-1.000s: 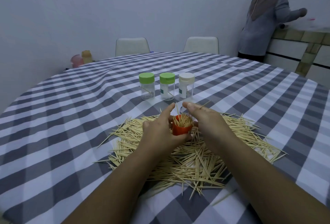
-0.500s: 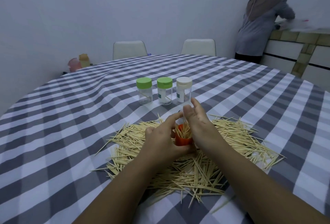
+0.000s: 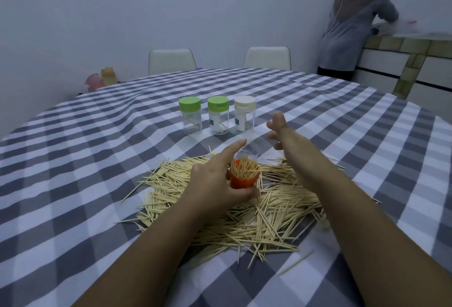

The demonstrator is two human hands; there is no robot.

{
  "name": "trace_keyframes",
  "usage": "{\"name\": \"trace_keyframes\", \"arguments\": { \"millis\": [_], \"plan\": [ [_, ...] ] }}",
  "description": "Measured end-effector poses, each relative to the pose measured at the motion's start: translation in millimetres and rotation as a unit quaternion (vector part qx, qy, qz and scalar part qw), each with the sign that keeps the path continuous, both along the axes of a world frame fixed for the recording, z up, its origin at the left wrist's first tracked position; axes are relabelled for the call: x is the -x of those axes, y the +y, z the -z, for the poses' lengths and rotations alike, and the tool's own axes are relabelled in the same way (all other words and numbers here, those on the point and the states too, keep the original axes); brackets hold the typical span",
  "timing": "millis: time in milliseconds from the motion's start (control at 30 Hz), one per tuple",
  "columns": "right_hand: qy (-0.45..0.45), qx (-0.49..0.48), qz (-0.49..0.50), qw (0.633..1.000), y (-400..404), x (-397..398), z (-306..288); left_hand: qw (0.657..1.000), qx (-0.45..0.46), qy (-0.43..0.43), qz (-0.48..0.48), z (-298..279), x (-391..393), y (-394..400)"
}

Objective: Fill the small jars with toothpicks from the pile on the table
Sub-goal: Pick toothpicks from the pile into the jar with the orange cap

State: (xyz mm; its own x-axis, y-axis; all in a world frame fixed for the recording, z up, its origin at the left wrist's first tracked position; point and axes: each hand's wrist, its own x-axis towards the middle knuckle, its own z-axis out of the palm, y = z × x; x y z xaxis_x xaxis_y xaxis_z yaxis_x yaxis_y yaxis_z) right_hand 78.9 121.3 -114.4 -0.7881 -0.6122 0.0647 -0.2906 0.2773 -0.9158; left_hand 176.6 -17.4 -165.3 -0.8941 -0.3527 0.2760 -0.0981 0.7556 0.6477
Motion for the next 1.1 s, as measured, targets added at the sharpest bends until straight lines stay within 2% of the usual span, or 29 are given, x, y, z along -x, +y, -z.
{"name": "trace_keyframes", "arguments": {
  "millis": [67, 133, 200, 267, 400, 500, 633, 767, 900, 1100],
  "plan": [
    [0.025, -0.040, 0.025, 0.999, 6.8, 11.6, 2.5, 1.000, 0.005, 0.000, 0.002, -0.6, -0.4, 0.1],
    [0.098, -0.138, 0.018, 0.985, 11.1, 19.6, 11.5, 1.000, 0.017, 0.003, 0.007, -2.3, -1.2, 1.6],
    [0.161, -0.261, 0.018, 0.952, 6.1, 20.7, 16.9, 0.999, 0.052, 0.008, 0.004, -4.3, -1.8, 4.4],
    [0.195, -0.344, 0.010, 0.919, 0.5, 12.3, 17.3, 0.994, 0.100, 0.031, 0.001, -5.8, -2.4, 7.9],
    [0.260, -0.415, -0.027, 0.871, -3.2, -0.9, 18.9, 0.969, 0.198, 0.148, -0.004, -5.4, 1.3, 14.3],
    [0.300, -0.430, -0.030, 0.851, -8.0, 2.9, 24.9, 0.952, 0.232, 0.198, -0.003, -3.6, 7.3, 19.3],
    [0.340, -0.412, -0.012, 0.845, -12.7, 8.8, 33.1, 0.954, 0.197, 0.224, -0.011, -1.3, 8.8, 17.0],
    [0.358, -0.409, -0.006, 0.839, -15.6, 11.9, 38.6, 0.981, 0.054, 0.186, -0.024, -5.4, 5.0, 14.4],
    [0.371, -0.396, -0.002, 0.840, -16.9, 12.0, 43.0, 0.987, -0.037, 0.148, -0.044, -9.2, 2.8, 11.9],
    [0.398, -0.404, -0.001, 0.824, -18.0, 11.7, 44.1, 0.988, -0.088, 0.113, -0.059, -9.1, 4.7, 8.3]
  ]
}}
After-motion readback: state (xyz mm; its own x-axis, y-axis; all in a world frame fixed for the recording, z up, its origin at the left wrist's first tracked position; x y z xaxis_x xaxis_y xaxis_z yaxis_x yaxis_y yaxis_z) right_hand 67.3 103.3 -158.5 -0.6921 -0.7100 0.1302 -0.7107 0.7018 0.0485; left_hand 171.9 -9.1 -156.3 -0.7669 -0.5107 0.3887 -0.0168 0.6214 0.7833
